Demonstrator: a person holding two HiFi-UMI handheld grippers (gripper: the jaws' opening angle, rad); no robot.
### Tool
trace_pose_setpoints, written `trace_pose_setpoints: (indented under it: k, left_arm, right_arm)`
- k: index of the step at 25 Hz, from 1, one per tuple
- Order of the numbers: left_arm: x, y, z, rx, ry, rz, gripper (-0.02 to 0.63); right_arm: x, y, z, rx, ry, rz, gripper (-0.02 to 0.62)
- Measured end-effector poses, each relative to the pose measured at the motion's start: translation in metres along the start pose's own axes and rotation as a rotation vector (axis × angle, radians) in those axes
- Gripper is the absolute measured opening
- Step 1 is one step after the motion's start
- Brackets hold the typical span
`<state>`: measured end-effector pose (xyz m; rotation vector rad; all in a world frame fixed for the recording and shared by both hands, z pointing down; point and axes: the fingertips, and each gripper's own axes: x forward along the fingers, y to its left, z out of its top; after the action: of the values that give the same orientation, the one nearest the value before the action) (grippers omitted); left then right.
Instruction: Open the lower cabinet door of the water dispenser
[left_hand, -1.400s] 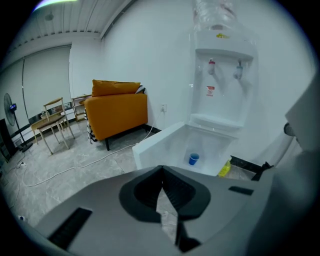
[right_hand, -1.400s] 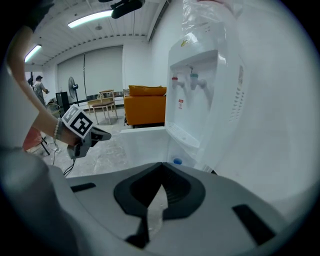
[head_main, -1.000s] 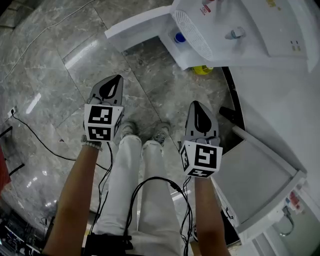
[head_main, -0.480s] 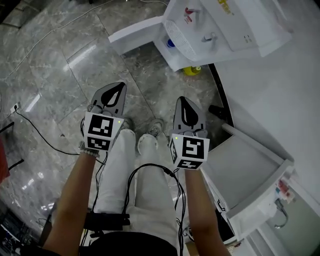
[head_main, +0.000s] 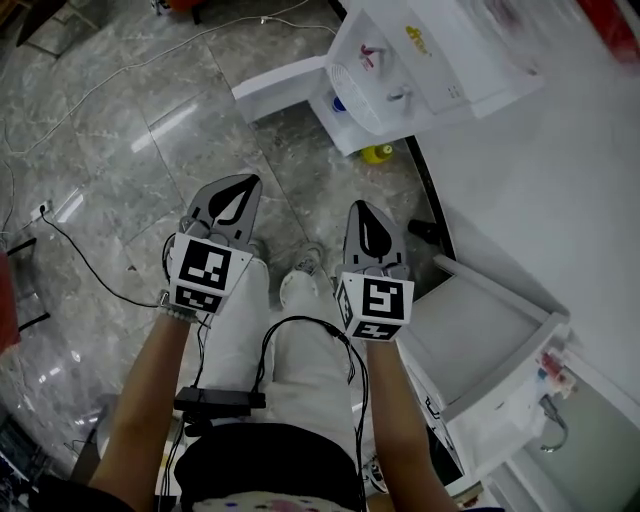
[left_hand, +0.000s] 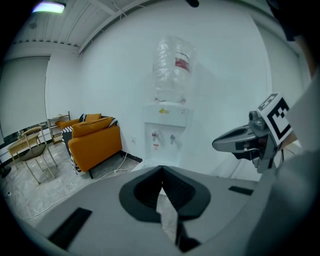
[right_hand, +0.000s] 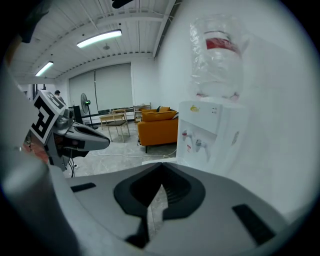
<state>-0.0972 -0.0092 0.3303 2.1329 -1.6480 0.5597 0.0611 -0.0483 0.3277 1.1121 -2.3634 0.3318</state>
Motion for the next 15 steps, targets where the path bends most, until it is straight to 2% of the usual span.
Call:
trace_pose_setpoints:
  k: [15]
  left_arm:
    - [-0.078,-0.007,0.083,0.046,-0.086,-0.010,0.012]
  right_arm:
    - [-0.056,0.013,0.087,-0.038,-0.111,0.019,0.005]
